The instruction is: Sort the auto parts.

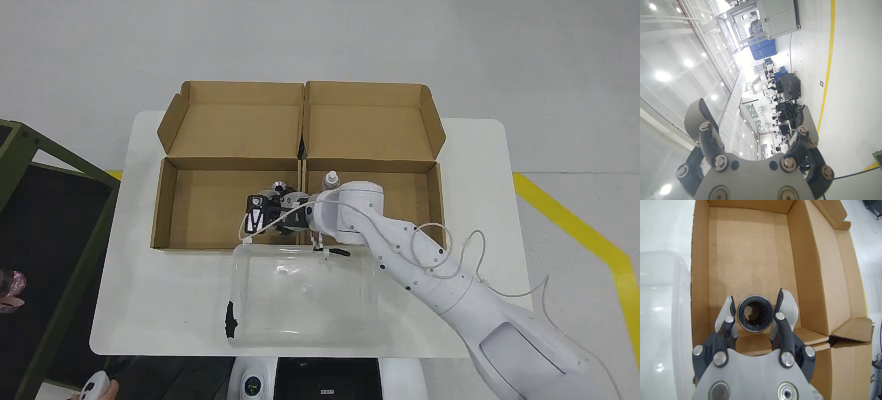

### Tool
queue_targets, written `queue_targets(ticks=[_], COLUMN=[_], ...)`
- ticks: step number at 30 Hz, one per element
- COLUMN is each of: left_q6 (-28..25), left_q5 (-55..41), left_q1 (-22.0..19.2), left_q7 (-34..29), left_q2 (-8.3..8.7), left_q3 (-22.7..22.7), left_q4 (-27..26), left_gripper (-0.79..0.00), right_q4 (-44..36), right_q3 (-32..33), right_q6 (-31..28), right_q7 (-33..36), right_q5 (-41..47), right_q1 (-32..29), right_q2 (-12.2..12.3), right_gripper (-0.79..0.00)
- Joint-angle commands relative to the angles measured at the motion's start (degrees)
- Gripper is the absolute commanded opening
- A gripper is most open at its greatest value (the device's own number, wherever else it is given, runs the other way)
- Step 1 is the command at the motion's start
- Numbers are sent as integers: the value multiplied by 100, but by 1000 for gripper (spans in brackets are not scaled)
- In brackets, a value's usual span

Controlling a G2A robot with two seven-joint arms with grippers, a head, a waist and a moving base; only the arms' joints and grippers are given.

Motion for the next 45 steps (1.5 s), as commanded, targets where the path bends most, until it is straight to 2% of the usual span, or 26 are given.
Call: queue_targets(ticks=[1,11,18,32,41,45], left_q6=[0,0,0,0,0,0], left_q5=[0,0,0,0,0,0], left_q1=[0,0,0,0,0,0], left_q7=[0,0,0,0,0,0], left_q2=[0,0,0,0,0,0], left_q3=[0,0,0,0,0,0], left_q4=[0,0,0,0,0,0], left_gripper=[0,0,0,0,0,0], right_q4=[-124,-707,-1365,-3144,-3848,-4082], right_q3=[59,416,808,2016,2977,3421], right_q6=[-25,-205,-298,-598,-791,-813], right_q7=[-5,-88,-104,-185,-606,-852], right_q5=[22,257,338,106,-178,-300], right_q1=[-3,-265,-668,-2150,-3179,-3588], right_q2=[6,91,229,662,921,1015], right_gripper=[-397,-394,-379,-339,-311,-323])
